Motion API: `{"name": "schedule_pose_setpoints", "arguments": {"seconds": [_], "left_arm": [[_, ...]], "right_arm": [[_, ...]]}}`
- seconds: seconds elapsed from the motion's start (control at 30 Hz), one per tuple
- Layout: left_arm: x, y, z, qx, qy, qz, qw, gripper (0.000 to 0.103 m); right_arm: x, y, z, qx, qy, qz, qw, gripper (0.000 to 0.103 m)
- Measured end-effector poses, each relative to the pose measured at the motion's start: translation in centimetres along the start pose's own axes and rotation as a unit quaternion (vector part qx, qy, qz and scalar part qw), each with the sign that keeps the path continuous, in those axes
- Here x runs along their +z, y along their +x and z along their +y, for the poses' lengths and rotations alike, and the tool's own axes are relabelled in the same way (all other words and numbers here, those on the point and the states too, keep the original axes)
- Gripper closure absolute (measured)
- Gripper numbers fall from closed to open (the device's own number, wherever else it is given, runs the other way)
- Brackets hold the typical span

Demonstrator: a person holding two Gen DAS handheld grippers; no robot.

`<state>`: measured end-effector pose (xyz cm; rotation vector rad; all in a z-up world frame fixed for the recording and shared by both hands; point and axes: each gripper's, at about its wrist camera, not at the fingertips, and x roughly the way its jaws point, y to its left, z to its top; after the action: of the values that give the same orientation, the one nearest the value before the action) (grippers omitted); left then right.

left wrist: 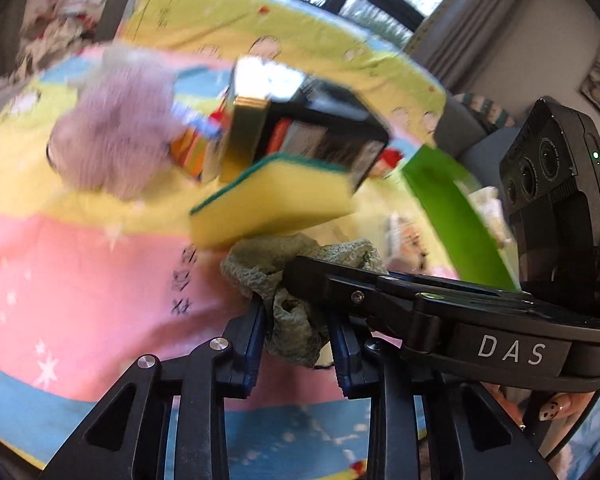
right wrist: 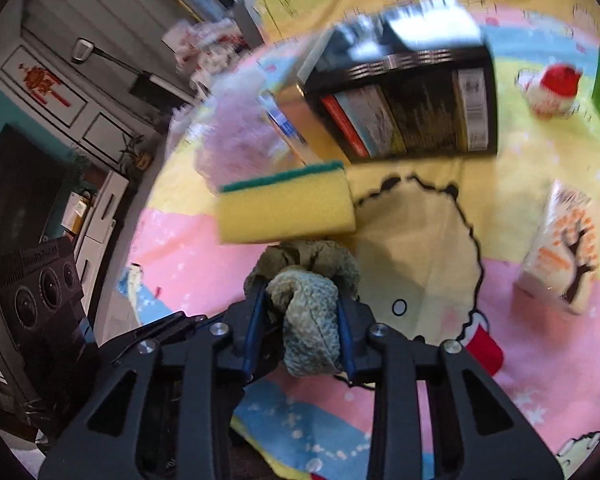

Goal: Organize soft objects
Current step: 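Lift the grey-green cloth and carry it over the green box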

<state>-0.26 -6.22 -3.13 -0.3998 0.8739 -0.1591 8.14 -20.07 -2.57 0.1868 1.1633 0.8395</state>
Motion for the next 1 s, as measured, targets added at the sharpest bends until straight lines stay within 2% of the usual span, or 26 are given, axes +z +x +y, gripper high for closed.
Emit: {"name": "schedule_pose_setpoints", "arguments": {"seconds": [0.23, 0.37, 0.7, 1.0], "left_arm": [[1.3, -4.3, -4.1, -0.038, 0.050, -0.064, 0.9959, 0.073], [2.3, -5.1, -7.4, -0.048, 0.097, -0.088, 0.9901, 0.073], [4.7, -2.6, -13.9, -0.085, 0.176, -0.097, 0.9759, 0.073], [8.4, 2.3, -21.6, -0.144, 0.227, -0.073, 0.9603, 0.073]], "right_arm": [[-0.3, -7.0, 1.9, 0.003, -0.030, -0.102, 0.994, 0.072], [-0.4, -10.4, 1.8, -0.016, -0.035, -0.150, 0.988, 0.071], [-0.3, -16.4, -2.5, -0.053, 0.024, -0.242, 0.969, 0.070], [1.0, -21.9, -8.0, -0.121, 0.099, -0.302, 0.941, 0.069]]}}
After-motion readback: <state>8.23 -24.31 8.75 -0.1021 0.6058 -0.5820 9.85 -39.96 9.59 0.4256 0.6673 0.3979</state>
